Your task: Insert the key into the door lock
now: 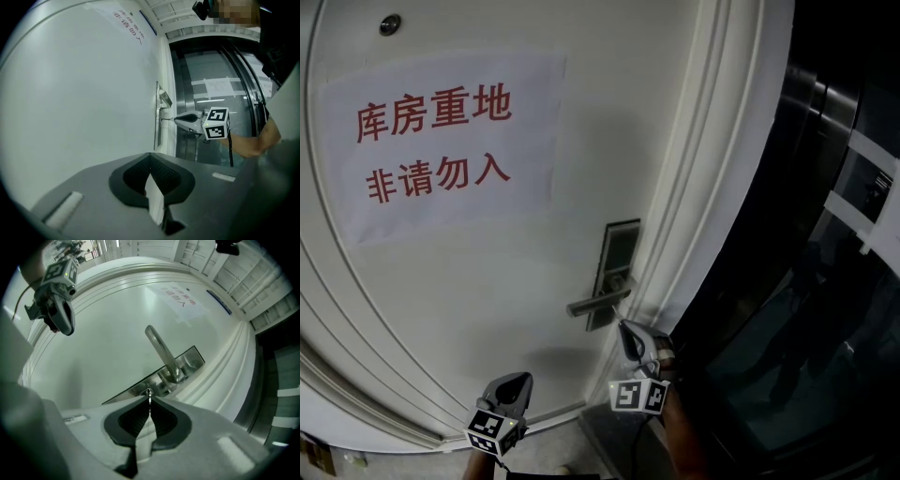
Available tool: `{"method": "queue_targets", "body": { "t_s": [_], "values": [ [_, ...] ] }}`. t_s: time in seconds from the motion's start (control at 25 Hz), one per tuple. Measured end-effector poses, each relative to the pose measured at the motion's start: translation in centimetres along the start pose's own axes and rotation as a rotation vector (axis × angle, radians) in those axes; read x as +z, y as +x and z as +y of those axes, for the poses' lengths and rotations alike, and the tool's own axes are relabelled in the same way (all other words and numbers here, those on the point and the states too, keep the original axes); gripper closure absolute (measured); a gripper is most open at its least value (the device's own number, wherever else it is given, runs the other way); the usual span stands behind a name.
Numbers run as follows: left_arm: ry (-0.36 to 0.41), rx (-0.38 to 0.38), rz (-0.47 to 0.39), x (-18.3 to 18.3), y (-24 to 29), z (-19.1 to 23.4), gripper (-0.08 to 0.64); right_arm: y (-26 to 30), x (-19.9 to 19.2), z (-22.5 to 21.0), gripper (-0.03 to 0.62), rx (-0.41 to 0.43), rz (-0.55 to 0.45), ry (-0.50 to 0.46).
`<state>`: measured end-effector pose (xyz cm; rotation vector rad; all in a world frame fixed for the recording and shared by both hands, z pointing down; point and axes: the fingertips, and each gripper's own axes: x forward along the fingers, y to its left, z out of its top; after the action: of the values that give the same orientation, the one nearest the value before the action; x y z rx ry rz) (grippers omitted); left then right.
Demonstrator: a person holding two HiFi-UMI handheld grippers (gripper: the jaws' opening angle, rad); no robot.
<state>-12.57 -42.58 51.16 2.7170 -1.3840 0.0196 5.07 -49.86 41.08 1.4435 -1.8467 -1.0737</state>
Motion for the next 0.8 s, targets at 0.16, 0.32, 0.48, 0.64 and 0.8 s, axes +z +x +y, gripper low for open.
{"method": "queue_targets", "body": {
  "t_s": [0.16,0.32,0.48,0.64,0.8],
  "values": [
    [-0.002,-0.003,0.002,-0.1,0.3,0.1,0.557,0.1,-0.3,0.3,0.581,0.006,0.007,-0.013],
    [-0.006,-0.011,0.003,-0.2,0.5,0.0,0.557,0.2,-0.5,0.4,0.581,0.003,0.014,-0.034],
    [-0.010,-0.009,0.004,-0.3,0.4,0.1,0.557,0.4,-0.5,0.5,0.581,0.007,0.015,-0.047],
    [-0.010,-0.004,0.003,-0.3,0.3,0.4,0.557,0.8,-0.3,0.6,0.581,0.008,0.019,-0.083],
    [-0.015,-0.001,0.005,-0.4,0.1,0.5,0.557,1.1,-0.3,0.7,0.581,0.014,0.033,-0.137]
  ]
}}
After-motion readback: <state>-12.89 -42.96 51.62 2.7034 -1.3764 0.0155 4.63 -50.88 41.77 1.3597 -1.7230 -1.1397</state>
